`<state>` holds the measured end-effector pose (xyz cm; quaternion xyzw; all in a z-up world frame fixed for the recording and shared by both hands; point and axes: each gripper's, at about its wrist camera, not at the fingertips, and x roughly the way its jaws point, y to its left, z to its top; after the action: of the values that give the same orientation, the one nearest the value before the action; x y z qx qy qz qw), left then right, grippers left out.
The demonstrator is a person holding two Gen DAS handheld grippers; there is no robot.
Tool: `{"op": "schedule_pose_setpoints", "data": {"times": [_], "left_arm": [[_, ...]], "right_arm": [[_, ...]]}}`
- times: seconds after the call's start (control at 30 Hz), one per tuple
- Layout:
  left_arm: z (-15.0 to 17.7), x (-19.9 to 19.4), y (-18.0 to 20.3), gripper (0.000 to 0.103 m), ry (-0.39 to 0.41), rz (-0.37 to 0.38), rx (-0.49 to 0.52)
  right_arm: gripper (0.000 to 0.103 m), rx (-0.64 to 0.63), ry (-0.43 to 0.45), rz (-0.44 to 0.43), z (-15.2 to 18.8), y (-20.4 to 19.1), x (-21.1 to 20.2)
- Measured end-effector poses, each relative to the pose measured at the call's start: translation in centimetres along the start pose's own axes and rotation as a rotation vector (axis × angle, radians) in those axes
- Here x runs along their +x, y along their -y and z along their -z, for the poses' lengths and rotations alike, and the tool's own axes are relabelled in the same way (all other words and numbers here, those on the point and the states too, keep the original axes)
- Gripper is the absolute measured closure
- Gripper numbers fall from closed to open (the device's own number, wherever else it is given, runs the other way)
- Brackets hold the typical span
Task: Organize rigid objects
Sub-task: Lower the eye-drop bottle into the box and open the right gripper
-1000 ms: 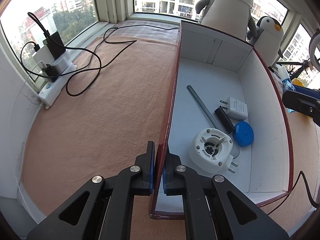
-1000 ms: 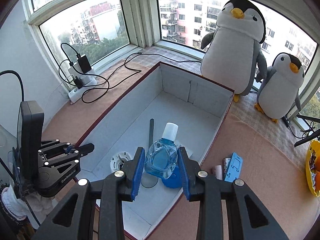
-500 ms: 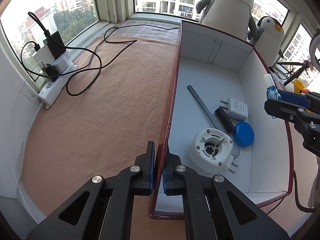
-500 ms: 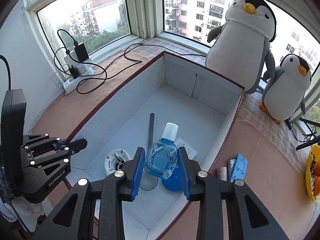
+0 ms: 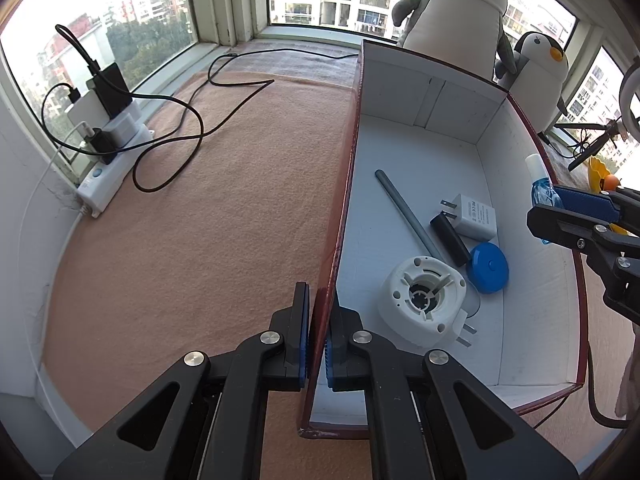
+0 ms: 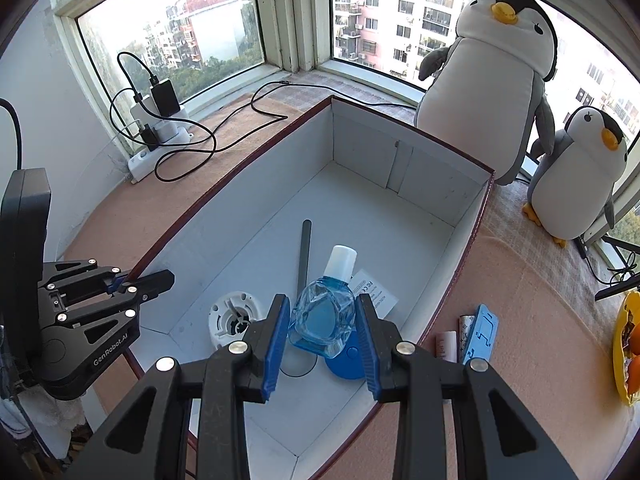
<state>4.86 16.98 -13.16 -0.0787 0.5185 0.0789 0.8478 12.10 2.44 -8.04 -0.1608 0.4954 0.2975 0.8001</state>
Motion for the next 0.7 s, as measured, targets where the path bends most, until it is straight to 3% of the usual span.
{"op": "schedule_pose_setpoints", "data": {"times": [0.2, 0.27, 0.33, 0.7], "left_arm": [[0.0, 0.0, 0.0, 0.098, 0.0, 0.0, 0.001], [0.0, 0.0, -0.1, 0.098, -0.001, 0.0, 0.0], [0.0, 0.0, -0.1, 0.098, -0.001, 0.0, 0.001], [0.0, 0.0, -0.2, 0.098, -0.001, -0.001, 0.003]], "right_arm": [[0.068, -0.014, 0.0, -0.019, 0.1, -0.2, -0.1], [0.046, -0.017, 0.01, -0.02, 0.1, -0.3, -0.3], [0.035, -0.019, 0.03, -0.017, 0.1, -0.3, -0.6], [0.034, -0.006, 0.048, -0.013, 0.3, 0.5, -1.4]]}}
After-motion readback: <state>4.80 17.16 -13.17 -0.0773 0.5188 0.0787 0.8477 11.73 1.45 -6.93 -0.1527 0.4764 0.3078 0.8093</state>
